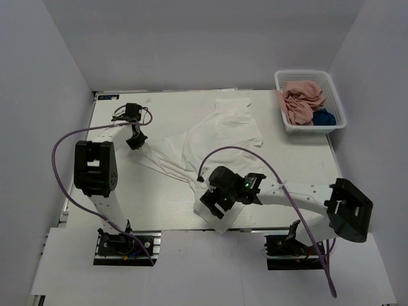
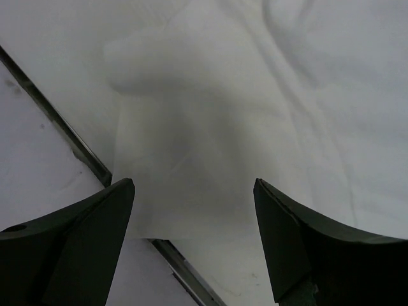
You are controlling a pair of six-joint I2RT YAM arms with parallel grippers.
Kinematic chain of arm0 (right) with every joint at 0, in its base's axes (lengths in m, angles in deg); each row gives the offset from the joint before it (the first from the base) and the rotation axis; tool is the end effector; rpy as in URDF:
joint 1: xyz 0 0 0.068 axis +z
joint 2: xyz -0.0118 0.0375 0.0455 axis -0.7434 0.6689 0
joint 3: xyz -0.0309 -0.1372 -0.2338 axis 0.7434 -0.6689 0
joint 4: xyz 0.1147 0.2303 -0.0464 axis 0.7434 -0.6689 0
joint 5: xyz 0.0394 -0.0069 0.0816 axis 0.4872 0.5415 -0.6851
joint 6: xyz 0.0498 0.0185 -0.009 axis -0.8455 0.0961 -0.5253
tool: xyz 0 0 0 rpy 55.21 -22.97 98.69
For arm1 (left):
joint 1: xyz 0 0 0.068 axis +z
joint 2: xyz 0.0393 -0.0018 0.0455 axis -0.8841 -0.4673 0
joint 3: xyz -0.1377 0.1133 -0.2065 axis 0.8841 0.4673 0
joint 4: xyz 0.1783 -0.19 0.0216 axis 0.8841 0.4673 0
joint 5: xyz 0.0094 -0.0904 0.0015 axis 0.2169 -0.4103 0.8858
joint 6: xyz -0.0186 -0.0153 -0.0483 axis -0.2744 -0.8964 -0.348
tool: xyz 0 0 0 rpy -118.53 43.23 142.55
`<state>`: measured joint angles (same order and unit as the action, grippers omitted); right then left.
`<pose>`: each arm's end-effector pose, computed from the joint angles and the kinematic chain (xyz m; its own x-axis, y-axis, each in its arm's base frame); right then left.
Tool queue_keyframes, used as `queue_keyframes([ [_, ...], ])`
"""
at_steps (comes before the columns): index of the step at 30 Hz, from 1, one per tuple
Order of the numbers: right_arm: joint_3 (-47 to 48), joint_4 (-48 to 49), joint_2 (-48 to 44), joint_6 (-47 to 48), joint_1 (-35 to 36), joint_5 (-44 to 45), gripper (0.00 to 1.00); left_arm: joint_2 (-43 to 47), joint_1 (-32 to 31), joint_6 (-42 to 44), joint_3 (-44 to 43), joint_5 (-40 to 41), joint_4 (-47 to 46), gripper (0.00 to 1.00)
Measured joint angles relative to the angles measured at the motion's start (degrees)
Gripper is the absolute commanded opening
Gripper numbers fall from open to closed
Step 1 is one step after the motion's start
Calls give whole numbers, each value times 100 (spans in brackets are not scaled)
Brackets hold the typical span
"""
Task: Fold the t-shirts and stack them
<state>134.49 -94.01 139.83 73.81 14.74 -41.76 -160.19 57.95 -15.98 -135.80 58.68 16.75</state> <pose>0.1257 0.2412 0.2150 -0.4697 -0.6417 -0.6063 -0.8265 0.5610 0.0465 0.3813 -0.0173 0.1787 -0.6891 -0.5640 -0.4549 -0.6253 0.7801 -0.0201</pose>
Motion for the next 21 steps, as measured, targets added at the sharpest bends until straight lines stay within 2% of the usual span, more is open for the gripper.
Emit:
queue_keyframes([
  [3,-85,-140,334,-66,363,13,81,507,0,0,306,4,-20,0],
  [9,-437,-284,356,-372,964,87,81,1561,0,28,715,28,-184,0],
  [13,-463,-297,540,-699,1187,409,81,1919,-7,61,861,28,-264,0],
  [14,-446,-271,610,-769,1217,466,78,1963,-7,74,879,28,-278,0],
  [16,-442,-210,636,-876,1261,544,65,2039,-7,98,920,26,-304,0],
  [18,-387,-177,713,-1036,1316,673,41,2090,-7,114,942,26,-304,0],
  [19,-328,-160,811,-1110,1340,844,0,2107,-7,116,944,28,-304,0],
  [21,-151,-170,973,-1362,1366,1246,0,2144,-7,140,955,22,-315,0],
])
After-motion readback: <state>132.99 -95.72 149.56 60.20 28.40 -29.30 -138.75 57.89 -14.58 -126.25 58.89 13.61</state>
